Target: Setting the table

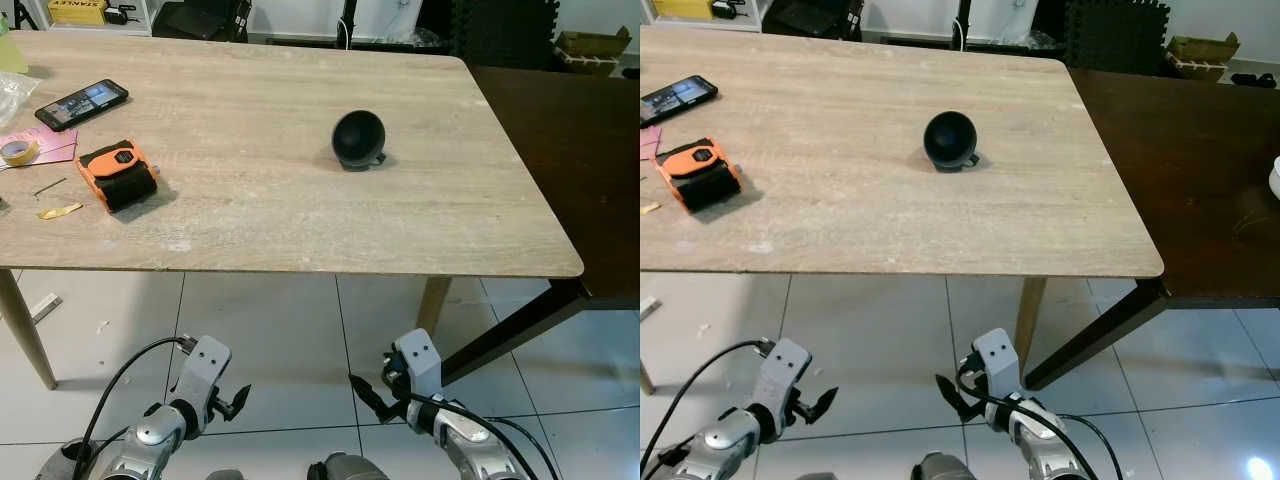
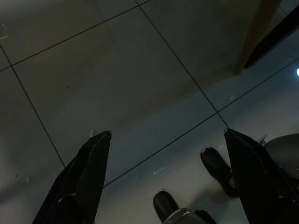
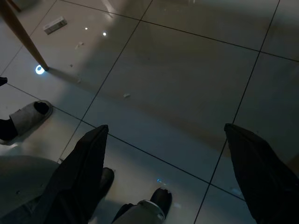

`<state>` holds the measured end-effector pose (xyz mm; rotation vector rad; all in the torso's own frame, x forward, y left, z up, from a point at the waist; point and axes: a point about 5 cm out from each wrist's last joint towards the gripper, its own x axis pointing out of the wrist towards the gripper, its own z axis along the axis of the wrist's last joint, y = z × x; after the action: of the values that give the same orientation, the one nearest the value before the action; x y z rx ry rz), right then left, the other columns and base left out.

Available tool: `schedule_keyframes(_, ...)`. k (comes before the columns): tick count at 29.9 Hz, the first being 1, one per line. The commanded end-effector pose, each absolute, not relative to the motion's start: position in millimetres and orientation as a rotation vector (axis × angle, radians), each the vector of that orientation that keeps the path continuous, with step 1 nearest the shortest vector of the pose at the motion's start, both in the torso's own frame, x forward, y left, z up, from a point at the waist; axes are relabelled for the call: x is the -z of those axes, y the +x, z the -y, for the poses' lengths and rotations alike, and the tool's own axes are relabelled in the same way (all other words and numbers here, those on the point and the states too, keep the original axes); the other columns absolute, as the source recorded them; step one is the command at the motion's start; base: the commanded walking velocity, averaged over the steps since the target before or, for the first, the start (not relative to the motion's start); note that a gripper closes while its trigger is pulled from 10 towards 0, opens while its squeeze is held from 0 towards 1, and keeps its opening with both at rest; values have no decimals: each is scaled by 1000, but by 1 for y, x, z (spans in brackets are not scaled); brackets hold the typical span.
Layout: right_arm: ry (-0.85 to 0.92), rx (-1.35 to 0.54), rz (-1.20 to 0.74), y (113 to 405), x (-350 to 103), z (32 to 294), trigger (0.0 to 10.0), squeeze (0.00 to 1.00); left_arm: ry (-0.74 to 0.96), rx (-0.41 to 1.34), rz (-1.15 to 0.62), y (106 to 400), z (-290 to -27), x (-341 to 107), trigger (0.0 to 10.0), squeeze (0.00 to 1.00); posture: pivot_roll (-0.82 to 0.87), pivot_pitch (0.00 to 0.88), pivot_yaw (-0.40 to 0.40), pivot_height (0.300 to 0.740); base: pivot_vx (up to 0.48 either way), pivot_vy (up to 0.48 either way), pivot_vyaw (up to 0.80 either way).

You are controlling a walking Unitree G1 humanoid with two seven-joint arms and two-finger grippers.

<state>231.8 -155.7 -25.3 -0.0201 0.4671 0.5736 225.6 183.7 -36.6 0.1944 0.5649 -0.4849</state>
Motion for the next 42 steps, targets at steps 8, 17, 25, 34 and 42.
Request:
schedule_keyframes(8, 9, -575, -460, 231, 23, 157, 10000, 0, 163, 516, -554, 222, -183, 36, 10000, 0, 85, 57, -29, 740, 0, 0, 0)
schedule_keyframes(17, 135, -682, -375, 243, -2, 153, 10000, 0, 167, 666, -489, 227, -182, 20, 10000, 0, 86, 59, -23, 740, 0, 0, 0)
schedule_keyframes(25, 391, -909, -226, 253, -54, 147, 10000, 0, 57, 836, -426, 230, -181, -13, 10000, 0, 87, 58, -22, 740, 0, 0, 0)
schedule_keyframes(34, 641, -1061, 26, 265, -130, 147, 10000, 0, 0, 875, -261, 251, -176, -64, 10000, 0, 93, 55, -32, 740, 0, 0, 0)
schedule_keyframes(42, 564, -929, 183, 285, -162, 150, 10000, 0, 14, 964, -279, 245, -165, -76, 10000, 0, 88, 52, -31, 740, 0, 0, 0)
